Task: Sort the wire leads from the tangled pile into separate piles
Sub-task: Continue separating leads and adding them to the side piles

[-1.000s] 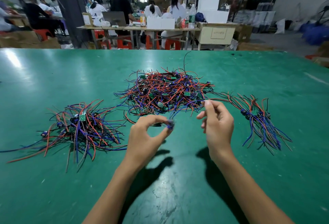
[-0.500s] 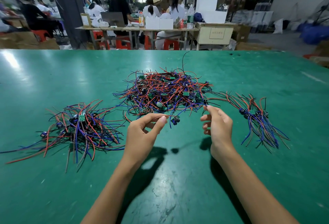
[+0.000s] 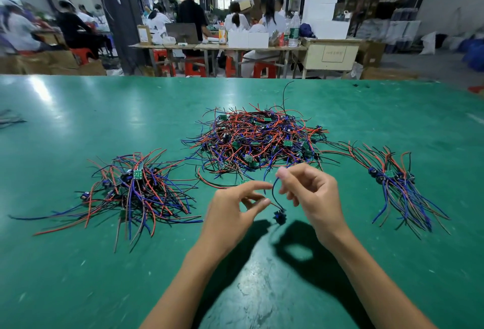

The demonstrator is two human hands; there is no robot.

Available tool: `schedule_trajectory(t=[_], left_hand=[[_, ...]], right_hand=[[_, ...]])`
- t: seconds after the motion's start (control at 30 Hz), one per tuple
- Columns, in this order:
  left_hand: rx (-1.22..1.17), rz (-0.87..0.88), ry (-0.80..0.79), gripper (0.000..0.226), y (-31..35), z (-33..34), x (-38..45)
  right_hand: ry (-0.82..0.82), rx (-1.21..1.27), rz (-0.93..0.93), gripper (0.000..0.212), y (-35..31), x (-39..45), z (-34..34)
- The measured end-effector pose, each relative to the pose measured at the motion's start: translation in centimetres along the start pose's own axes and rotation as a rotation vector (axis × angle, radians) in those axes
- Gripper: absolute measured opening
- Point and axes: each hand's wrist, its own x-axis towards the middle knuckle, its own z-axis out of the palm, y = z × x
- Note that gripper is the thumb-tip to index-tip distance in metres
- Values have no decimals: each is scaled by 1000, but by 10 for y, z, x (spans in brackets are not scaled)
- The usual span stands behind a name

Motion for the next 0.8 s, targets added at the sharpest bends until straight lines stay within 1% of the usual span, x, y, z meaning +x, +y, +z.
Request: schedule_trajectory(t=[0.1,0.23,0.3,0.37,0.43,0.5,0.53,0.57,0.63,0.7,0.73,0.77,0.8], left_hand=[[-51,-16,-82,14,-1,1,0],[-127,-49,-172,9,1,0,0],[-153,-52,-161,8,2,1,0],[-212,-72,-113,12,1,3,1],[-306,-118,0,10,2,2,4],[-388,-151,218,7,1,-6,9],[-384,-141,353,7,0,-13,11],[-328,-109,489,8,-3,-22,12],[-103,-19,727,8,-12,-43,12],[146,-6,918,12,-23,-64,9],[235,-50,979,16,-28,-72,7],[284,-132,985,20,-32,-79,5],[314,-246,929,26,-36,-82,3]], right_hand=[[-78,-66,-4,23,3,-6,9],[-38,-109,8,18,6,-8,10],[-42,-123,4,15,6,-7,7],[-55,-139,2,14,6,-6,6],[-25,-134,13,15,7,-4,5],[34,-97,47,21,7,-1,2],[61,-82,66,23,7,1,-1],[81,-79,79,24,8,3,-3],[107,-130,80,21,13,5,-6],[122,-271,44,11,22,5,-4],[102,-384,13,8,27,4,-2],[51,-522,-20,13,33,4,2],[-33,-657,-58,23,38,4,7]])
